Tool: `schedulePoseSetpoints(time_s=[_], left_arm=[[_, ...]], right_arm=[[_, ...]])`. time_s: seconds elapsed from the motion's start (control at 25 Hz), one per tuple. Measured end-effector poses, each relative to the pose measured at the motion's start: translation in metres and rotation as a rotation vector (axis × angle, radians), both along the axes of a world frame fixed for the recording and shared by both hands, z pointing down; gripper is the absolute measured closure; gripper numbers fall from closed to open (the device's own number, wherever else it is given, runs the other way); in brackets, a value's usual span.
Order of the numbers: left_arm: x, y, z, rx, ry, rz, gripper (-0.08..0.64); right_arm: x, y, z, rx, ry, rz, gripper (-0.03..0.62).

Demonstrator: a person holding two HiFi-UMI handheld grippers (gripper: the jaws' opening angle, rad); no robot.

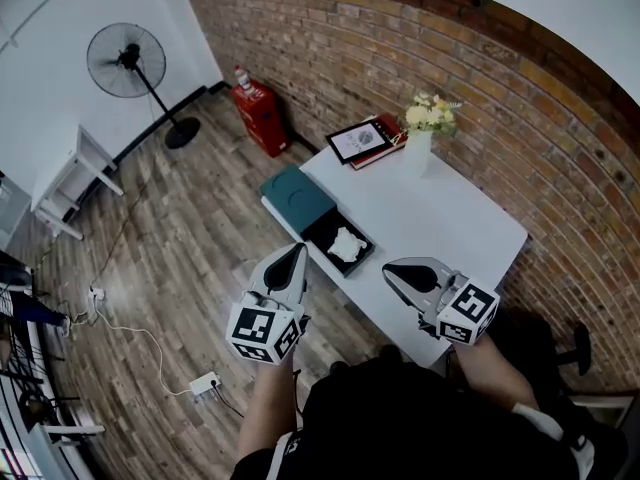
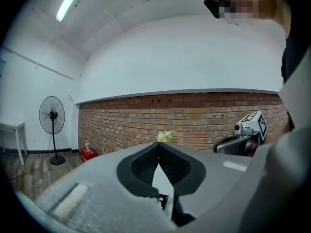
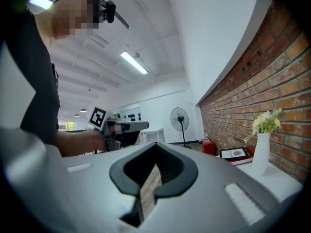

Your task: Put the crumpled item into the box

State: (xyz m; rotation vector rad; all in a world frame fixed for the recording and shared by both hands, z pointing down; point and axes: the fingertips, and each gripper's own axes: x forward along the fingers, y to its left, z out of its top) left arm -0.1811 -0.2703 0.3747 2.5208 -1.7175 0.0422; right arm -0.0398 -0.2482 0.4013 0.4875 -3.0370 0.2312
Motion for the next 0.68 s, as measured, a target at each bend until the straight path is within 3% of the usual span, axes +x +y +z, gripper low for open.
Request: schedulePoseSetpoints(time_s=[0.32,0.68], left_arm=[[0.02,-0.012,0.014,-0.043,0.007,0.017,0.552],[0.028,-0.012,0.017,-0.057,0.029,0.032,0.552]], right_arm=[[0.032,-0.013,0.014,-0.042,0.005,0.065,0.594],[0.036,-0.014,0.017,-0.052,0.001,0.073,0.594]])
